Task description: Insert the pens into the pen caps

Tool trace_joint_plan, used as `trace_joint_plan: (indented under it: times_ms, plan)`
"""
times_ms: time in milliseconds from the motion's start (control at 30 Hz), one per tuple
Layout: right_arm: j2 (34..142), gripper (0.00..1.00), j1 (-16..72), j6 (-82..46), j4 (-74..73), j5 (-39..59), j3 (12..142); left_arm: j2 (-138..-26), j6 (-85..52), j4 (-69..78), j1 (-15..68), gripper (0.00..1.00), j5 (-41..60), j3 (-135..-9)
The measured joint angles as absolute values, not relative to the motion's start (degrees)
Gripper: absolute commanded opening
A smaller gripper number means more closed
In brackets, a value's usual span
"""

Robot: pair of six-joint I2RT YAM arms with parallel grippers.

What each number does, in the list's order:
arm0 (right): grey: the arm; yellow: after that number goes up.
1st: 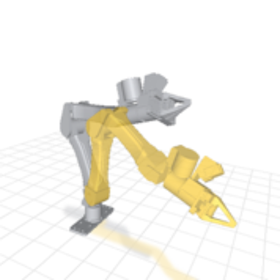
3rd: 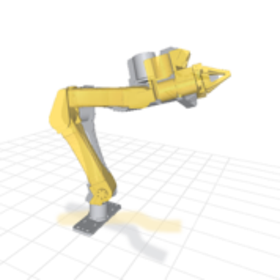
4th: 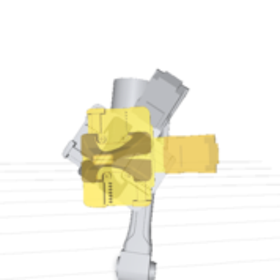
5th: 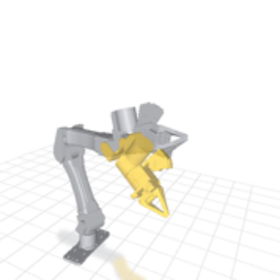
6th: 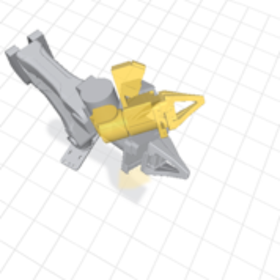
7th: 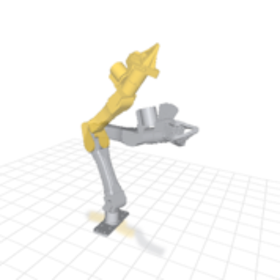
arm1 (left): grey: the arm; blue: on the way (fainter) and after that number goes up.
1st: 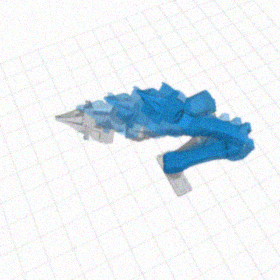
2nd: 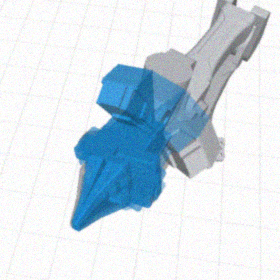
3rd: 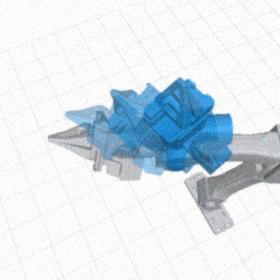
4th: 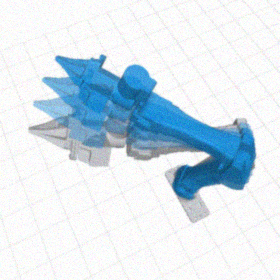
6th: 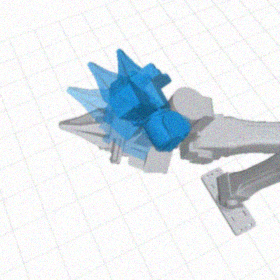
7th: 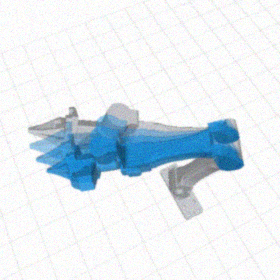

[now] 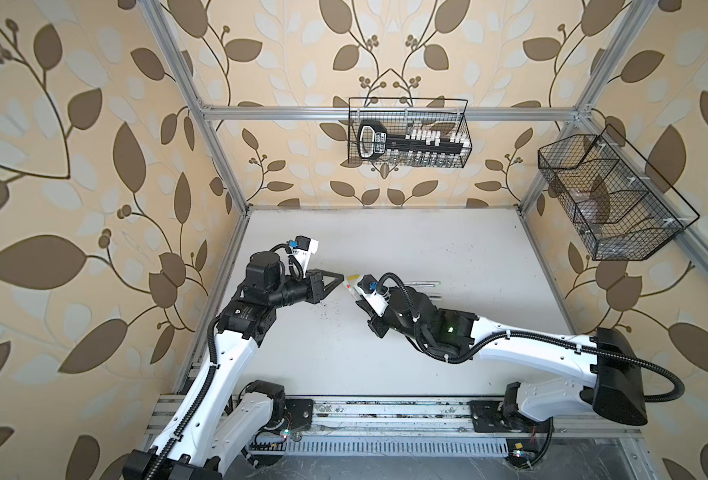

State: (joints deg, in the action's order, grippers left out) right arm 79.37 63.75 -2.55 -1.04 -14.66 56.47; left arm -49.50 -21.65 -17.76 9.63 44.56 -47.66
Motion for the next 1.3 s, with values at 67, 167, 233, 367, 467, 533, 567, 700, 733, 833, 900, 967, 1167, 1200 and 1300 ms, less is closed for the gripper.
trace_joint_plan:
  times_ms: [67,167,233,367,467,533,567,700,733,833,900,967,1167,1200,1300]
  plan:
    - [79.37,0.09,63.75,-2.55,-1.04,-14.68,56.47,-49.01,-21.65,-17.76,9.37,0.0,44.34,-47.66]
    - [79.44,0.09,63.75,-2.55,-0.99,-14.85,56.47,-48.73,-21.65,-17.74,9.26,0.0,44.1,-47.66]
    - [79.61,0.09,63.75,-2.55,-0.95,-14.92,56.47,-48.75,-21.67,-17.72,9.26,0.0,44.05,-47.62]
    - [80.12,0.09,63.75,-2.55,-0.38,-15.03,56.47,-48.75,-21.74,-17.72,8.88,0.0,44.07,-47.57]
    - [80.44,0.09,63.72,-2.55,-0.21,-15.03,56.47,-48.73,-22.09,-17.65,8.88,0.0,44.07,-47.55]
    - [80.64,0.09,63.72,-2.55,-0.16,-15.03,56.47,-48.73,-22.31,-17.63,8.88,0.0,44.1,-47.55]
    - [80.68,0.09,63.72,-2.55,-0.14,-15.0,56.47,-48.73,-22.46,-17.63,8.88,0.0,44.12,-47.55]
    - [80.75,0.09,63.61,-2.55,-0.12,-15.0,56.47,-48.73,-22.65,-17.39,8.88,0.0,44.6,-47.55]
    - [80.75,0.09,63.59,-2.55,-0.14,-15.0,56.47,-48.73,-22.7,-17.26,8.88,0.0,44.75,-47.55]
    - [80.75,0.09,63.37,-2.55,-0.14,-14.98,56.47,-48.77,-22.74,-17.23,8.88,0.0,45.12,-47.55]
    - [80.75,0.09,63.22,-2.55,-0.14,-15.0,56.47,-48.84,-22.74,-17.23,8.88,0.0,45.41,-47.55]
    - [80.75,0.09,63.09,-2.52,-0.12,-14.98,56.47,-48.99,-22.72,-17.23,8.88,0.0,45.95,-47.55]
    - [80.75,0.09,62.98,-2.28,-0.12,-14.98,56.47,-50.06,-22.72,-17.26,8.88,0.0,46.11,-47.55]
    - [80.75,0.09,62.98,-2.26,-0.12,-14.98,56.47,-50.24,-22.72,-17.28,8.88,0.0,46.13,-47.55]
    - [80.77,0.09,62.98,-2.11,-0.1,-14.98,56.49,-50.46,-22.72,-17.28,8.88,0.0,46.17,-47.55]
